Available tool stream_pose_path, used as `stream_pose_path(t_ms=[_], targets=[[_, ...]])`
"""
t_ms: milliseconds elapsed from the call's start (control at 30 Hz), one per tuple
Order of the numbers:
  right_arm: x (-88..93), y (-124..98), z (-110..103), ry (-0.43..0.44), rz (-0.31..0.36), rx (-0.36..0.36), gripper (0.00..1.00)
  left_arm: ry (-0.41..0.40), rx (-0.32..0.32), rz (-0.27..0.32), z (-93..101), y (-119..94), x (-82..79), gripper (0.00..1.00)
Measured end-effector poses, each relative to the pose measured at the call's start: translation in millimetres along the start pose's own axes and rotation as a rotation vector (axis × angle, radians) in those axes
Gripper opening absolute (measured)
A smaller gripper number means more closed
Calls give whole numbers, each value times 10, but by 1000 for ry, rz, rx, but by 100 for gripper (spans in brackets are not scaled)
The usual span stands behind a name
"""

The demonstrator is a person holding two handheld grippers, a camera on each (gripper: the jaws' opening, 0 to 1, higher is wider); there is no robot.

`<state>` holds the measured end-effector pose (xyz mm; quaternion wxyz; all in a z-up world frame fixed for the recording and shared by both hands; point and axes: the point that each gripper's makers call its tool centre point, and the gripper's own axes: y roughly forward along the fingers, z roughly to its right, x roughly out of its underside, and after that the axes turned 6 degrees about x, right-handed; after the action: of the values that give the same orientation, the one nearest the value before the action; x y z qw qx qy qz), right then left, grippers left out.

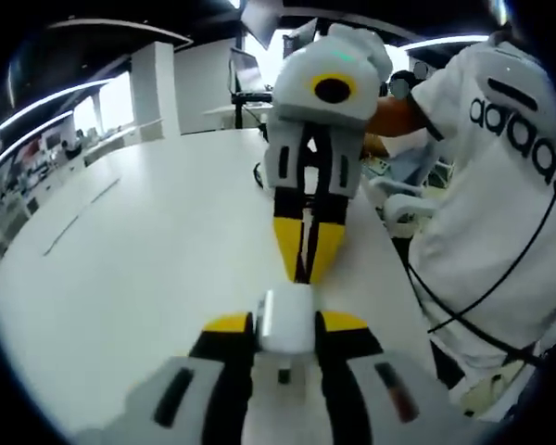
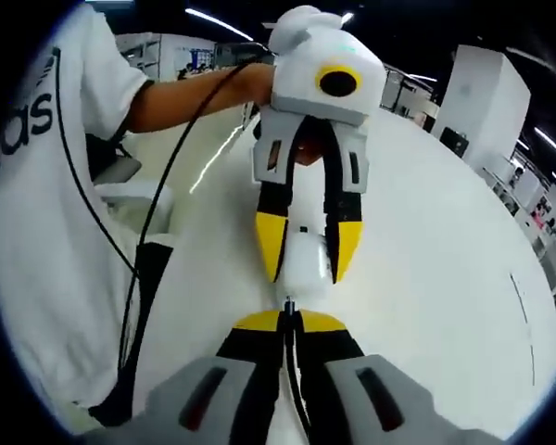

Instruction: Plug the desk Type‑C cable into the charger adapter.

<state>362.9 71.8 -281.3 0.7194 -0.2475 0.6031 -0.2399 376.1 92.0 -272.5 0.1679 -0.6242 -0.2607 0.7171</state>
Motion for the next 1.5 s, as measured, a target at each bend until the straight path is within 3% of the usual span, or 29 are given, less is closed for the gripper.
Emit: stream_pose_path(t_ms=[267,567,733,933,1167,1500], targets=[[115,-57,28,63,67,-7,4,-15,-4,12,-7,-78,19,26],[86,-23,4,73,104,-32,3,-22,28,47,-14,-63,33,25],[61,-18,9,132,84,-32,1,-44,24,39,-32,-58,26,24],[61,-12,23,139,58,-42,0,-62,12,47,-27,-51,17,24],[46,-6,2,137,-17,-40,0,-118,10,76,-13,-24,8,24],[57,-3,-1,212,-42,-40,0,-149,14,74,-21,10,1,24]])
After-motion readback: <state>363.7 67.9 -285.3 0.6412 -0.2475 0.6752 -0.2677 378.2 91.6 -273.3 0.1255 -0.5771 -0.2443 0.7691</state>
